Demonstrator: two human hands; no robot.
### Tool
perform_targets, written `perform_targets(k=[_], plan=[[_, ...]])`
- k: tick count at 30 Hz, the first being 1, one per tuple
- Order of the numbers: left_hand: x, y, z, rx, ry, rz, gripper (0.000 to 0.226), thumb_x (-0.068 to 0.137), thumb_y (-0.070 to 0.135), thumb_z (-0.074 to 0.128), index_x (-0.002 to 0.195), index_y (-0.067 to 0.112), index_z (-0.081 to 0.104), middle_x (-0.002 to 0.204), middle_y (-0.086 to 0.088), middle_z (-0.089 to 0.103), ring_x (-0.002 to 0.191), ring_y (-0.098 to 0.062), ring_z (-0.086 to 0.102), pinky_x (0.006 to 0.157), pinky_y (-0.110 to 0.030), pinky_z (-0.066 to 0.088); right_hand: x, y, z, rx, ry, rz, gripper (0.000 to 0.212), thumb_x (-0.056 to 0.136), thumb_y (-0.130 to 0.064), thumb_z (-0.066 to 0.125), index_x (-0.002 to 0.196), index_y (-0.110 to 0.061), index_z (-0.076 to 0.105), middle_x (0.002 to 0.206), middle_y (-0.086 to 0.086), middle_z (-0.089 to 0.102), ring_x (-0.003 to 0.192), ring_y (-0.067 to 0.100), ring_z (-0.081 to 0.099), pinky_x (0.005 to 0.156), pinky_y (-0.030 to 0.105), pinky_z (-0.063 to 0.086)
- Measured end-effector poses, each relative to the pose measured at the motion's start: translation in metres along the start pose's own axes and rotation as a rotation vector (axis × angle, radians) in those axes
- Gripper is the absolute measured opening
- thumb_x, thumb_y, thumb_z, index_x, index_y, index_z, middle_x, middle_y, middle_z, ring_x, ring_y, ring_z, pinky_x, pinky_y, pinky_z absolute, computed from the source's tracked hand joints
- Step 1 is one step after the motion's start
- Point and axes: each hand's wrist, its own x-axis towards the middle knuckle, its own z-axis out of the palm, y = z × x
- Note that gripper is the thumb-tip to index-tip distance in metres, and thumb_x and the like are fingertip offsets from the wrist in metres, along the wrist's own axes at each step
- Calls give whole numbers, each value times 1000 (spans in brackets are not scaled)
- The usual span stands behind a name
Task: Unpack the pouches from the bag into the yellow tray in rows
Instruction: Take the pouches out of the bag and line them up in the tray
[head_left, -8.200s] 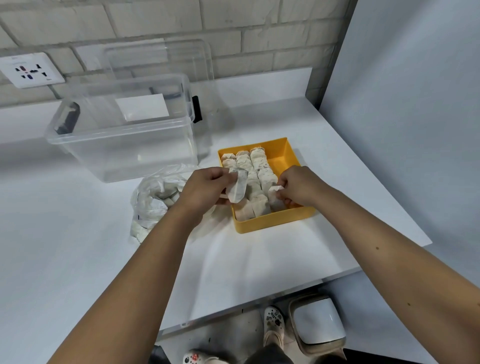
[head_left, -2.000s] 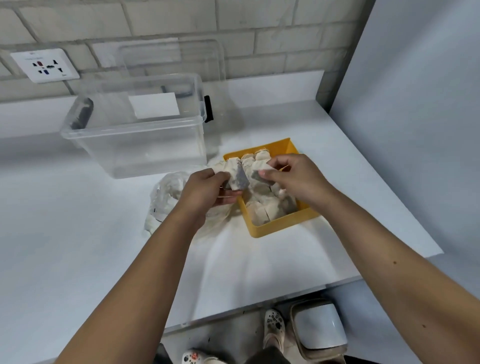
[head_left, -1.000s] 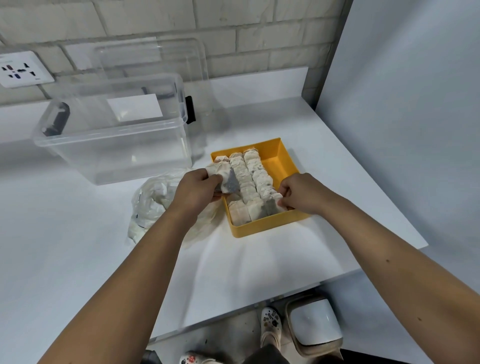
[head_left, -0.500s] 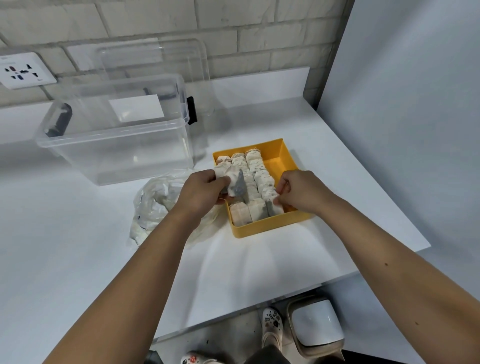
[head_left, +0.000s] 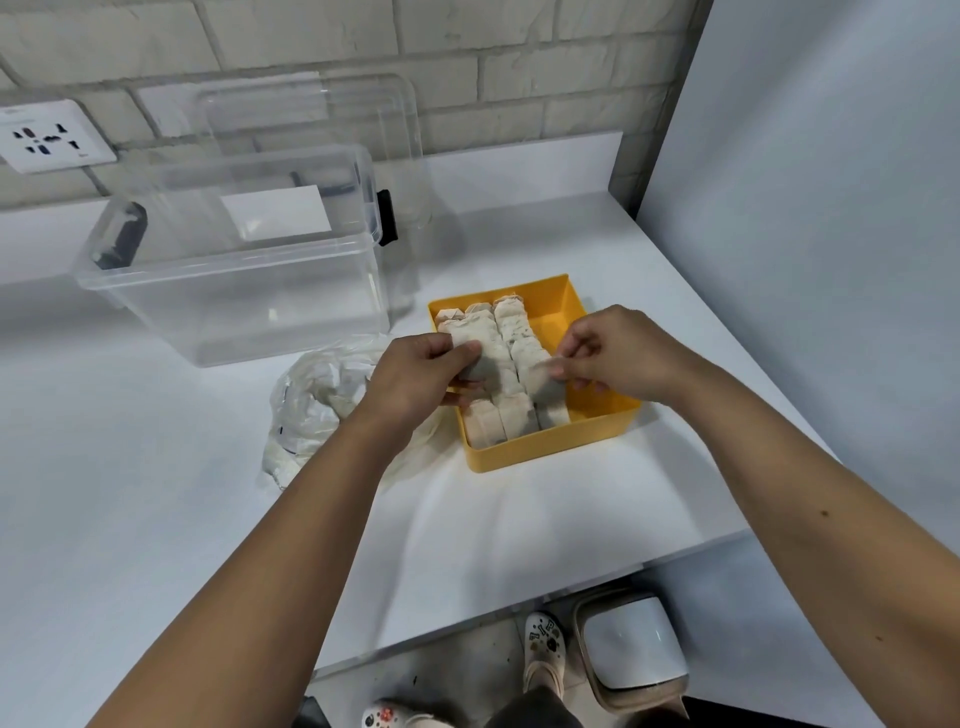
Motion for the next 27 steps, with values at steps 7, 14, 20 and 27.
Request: perform_targets(k=[7,14,20,27], plan=[[2,-5,-1,102,28,31,33,94,23,67,96,-10,68,94,-22,71,75,-21,67,79,-43,61,6,15,13,-283,-169,59,11,79,-25,80,84,-17,75,80,-3,72,74,9,65,67,23,50],[2,-8,-1,127,15,43,30,90,20,72,96,-9,68,83,-16,70,67,-13,64,72,-35,60,10,17,20,-282,-109,55,25,75,-28,83,94,-18,71,74,-14,58,68,3,55,61,21,42],[6,-5,6,170,-16,72,27,92,22,70,94,-5,69,82,-14,70,69,-15,63,61,-21,54,14,-3,4,175,-38,-24,28,82,-28,77,109,-23,71,91,-1,68,74,13,67,60,18,49],[11,3,21,206,-69,92,21,89,25,73,76,9,71,67,-3,65,61,-12,61,57,-18,53,27,-18,-1,84,-57,-88,23,76,-30,83,94,-19,75,76,-10,68,68,2,62,64,18,46]])
